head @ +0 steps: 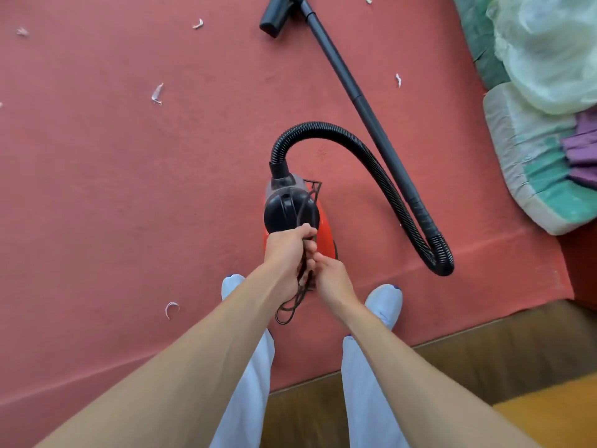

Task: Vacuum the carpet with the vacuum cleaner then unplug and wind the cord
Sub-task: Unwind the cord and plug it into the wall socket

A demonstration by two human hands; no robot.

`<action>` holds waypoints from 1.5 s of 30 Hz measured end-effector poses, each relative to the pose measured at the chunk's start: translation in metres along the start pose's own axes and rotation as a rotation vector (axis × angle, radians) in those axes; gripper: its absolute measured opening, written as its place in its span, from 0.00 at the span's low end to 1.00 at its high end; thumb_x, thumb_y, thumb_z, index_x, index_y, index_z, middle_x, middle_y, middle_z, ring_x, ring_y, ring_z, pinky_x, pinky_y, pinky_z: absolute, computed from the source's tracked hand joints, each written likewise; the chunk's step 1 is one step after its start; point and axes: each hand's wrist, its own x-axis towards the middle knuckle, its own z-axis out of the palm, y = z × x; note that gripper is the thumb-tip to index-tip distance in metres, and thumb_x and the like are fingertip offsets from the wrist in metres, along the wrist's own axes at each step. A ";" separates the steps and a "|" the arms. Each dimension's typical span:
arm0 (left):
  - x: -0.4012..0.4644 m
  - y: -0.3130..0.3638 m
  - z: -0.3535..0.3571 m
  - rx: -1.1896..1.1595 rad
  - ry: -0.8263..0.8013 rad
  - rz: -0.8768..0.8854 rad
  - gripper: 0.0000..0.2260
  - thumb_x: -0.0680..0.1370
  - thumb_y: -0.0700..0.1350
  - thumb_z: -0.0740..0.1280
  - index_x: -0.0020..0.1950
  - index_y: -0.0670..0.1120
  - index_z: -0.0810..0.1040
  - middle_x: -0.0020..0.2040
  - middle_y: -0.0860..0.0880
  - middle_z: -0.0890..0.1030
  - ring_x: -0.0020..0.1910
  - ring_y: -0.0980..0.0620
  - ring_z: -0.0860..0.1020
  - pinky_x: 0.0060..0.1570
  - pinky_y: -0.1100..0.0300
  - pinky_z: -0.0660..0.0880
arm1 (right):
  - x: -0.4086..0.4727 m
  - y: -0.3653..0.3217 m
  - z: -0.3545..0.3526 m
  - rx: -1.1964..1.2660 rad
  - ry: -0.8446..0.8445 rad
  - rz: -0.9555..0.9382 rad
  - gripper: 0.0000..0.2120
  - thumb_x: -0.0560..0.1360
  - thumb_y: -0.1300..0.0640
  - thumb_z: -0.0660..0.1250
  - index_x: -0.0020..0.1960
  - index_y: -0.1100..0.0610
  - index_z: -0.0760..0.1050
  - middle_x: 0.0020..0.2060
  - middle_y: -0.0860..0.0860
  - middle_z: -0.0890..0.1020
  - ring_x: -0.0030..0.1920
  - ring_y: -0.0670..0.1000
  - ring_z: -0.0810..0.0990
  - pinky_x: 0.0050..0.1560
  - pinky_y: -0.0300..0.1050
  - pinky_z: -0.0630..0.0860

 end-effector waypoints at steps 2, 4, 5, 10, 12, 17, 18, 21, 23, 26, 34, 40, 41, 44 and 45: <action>-0.009 0.002 -0.011 0.021 0.026 0.044 0.03 0.75 0.39 0.67 0.44 0.40 0.79 0.24 0.49 0.70 0.24 0.50 0.72 0.24 0.62 0.69 | -0.015 0.001 -0.009 0.187 0.158 -0.014 0.15 0.79 0.59 0.61 0.34 0.55 0.72 0.28 0.48 0.76 0.31 0.50 0.72 0.39 0.46 0.71; -0.013 0.005 -0.024 0.035 0.076 0.099 0.03 0.74 0.38 0.68 0.43 0.38 0.77 0.24 0.48 0.69 0.24 0.50 0.75 0.27 0.60 0.73 | -0.029 -0.001 -0.023 0.330 0.328 -0.035 0.14 0.79 0.58 0.63 0.34 0.55 0.73 0.23 0.44 0.71 0.29 0.49 0.70 0.41 0.48 0.70; -0.016 0.007 -0.030 0.026 0.099 0.106 0.03 0.74 0.37 0.68 0.42 0.39 0.77 0.25 0.48 0.69 0.25 0.50 0.75 0.29 0.59 0.73 | -0.037 -0.005 -0.030 0.420 0.378 -0.053 0.14 0.79 0.58 0.63 0.34 0.56 0.72 0.22 0.43 0.68 0.29 0.49 0.68 0.42 0.49 0.70; -0.027 0.017 -0.054 -0.069 0.204 0.113 0.07 0.77 0.35 0.64 0.40 0.41 0.73 0.30 0.47 0.71 0.30 0.49 0.77 0.33 0.59 0.75 | -0.084 -0.043 -0.063 0.739 0.472 -0.202 0.20 0.81 0.56 0.62 0.32 0.53 0.63 0.28 0.48 0.60 0.29 0.49 0.61 0.39 0.46 0.71; -0.036 0.021 -0.056 -0.117 0.217 0.106 0.07 0.78 0.34 0.62 0.40 0.40 0.72 0.32 0.46 0.72 0.31 0.48 0.76 0.36 0.57 0.76 | -0.105 -0.062 -0.072 0.755 0.500 -0.321 0.21 0.82 0.56 0.61 0.30 0.54 0.63 0.27 0.49 0.61 0.29 0.49 0.62 0.41 0.46 0.72; -0.055 0.016 -0.039 0.348 0.357 0.237 0.09 0.73 0.40 0.65 0.51 0.44 0.80 0.51 0.45 0.79 0.46 0.46 0.79 0.56 0.49 0.77 | -0.141 -0.097 -0.079 0.794 0.380 -0.481 0.22 0.81 0.56 0.60 0.29 0.55 0.63 0.26 0.50 0.62 0.28 0.50 0.64 0.39 0.47 0.71; -0.063 0.015 -0.030 0.451 0.355 0.295 0.13 0.73 0.42 0.65 0.57 0.46 0.80 0.56 0.46 0.79 0.51 0.47 0.78 0.58 0.51 0.75 | -0.146 -0.101 -0.077 0.778 0.333 -0.475 0.22 0.81 0.55 0.60 0.29 0.55 0.62 0.26 0.50 0.62 0.27 0.50 0.64 0.38 0.47 0.71; -0.097 0.018 0.005 0.432 0.121 0.329 0.07 0.74 0.45 0.67 0.48 0.47 0.83 0.48 0.47 0.82 0.46 0.52 0.78 0.50 0.53 0.77 | -0.161 -0.109 -0.075 0.695 0.268 -0.401 0.25 0.83 0.52 0.58 0.29 0.56 0.60 0.25 0.50 0.60 0.25 0.50 0.59 0.33 0.47 0.66; -0.119 0.021 0.028 0.380 -0.017 0.268 0.05 0.75 0.47 0.68 0.43 0.47 0.82 0.44 0.48 0.81 0.44 0.52 0.78 0.52 0.48 0.78 | -0.179 -0.115 -0.080 0.687 0.272 -0.357 0.24 0.84 0.52 0.57 0.29 0.56 0.60 0.25 0.50 0.59 0.24 0.49 0.57 0.28 0.44 0.61; -0.148 0.024 0.048 0.334 -0.075 0.197 0.04 0.76 0.50 0.67 0.45 0.50 0.78 0.50 0.49 0.79 0.53 0.50 0.78 0.52 0.45 0.80 | -0.215 -0.127 -0.099 0.721 0.370 -0.355 0.25 0.83 0.52 0.58 0.29 0.56 0.59 0.24 0.50 0.59 0.23 0.47 0.55 0.24 0.39 0.53; -0.243 0.003 0.067 1.170 -0.307 0.407 0.18 0.75 0.35 0.57 0.58 0.45 0.82 0.60 0.48 0.81 0.62 0.50 0.76 0.59 0.60 0.72 | -0.329 -0.210 -0.181 0.769 0.484 -0.589 0.25 0.83 0.54 0.58 0.28 0.55 0.57 0.22 0.49 0.58 0.23 0.46 0.54 0.25 0.35 0.53; -0.298 0.015 0.103 1.027 -0.132 0.530 0.18 0.72 0.39 0.66 0.60 0.42 0.65 0.60 0.41 0.73 0.52 0.48 0.74 0.46 0.58 0.71 | -0.373 -0.261 -0.229 0.649 0.453 -0.521 0.26 0.80 0.55 0.60 0.25 0.50 0.57 0.21 0.47 0.59 0.22 0.48 0.55 0.24 0.39 0.54; -0.303 0.024 0.111 0.953 -0.059 0.565 0.19 0.71 0.41 0.69 0.57 0.43 0.64 0.59 0.41 0.73 0.49 0.49 0.73 0.44 0.57 0.71 | -0.378 -0.266 -0.235 0.669 0.423 -0.516 0.26 0.80 0.56 0.59 0.25 0.50 0.56 0.21 0.47 0.59 0.22 0.48 0.54 0.24 0.38 0.54; -0.318 0.049 0.125 0.975 -0.025 0.660 0.26 0.68 0.46 0.75 0.61 0.46 0.66 0.59 0.45 0.72 0.53 0.49 0.74 0.49 0.56 0.72 | -0.395 -0.282 -0.254 0.729 0.363 -0.564 0.25 0.80 0.56 0.59 0.26 0.51 0.55 0.22 0.48 0.58 0.23 0.49 0.54 0.23 0.37 0.54; -0.320 0.053 0.128 1.061 -0.089 0.678 0.29 0.68 0.47 0.76 0.64 0.47 0.67 0.60 0.46 0.71 0.56 0.49 0.73 0.53 0.56 0.72 | -0.405 -0.290 -0.259 0.689 0.354 -0.579 0.25 0.80 0.57 0.59 0.26 0.51 0.55 0.22 0.48 0.58 0.23 0.48 0.54 0.23 0.37 0.54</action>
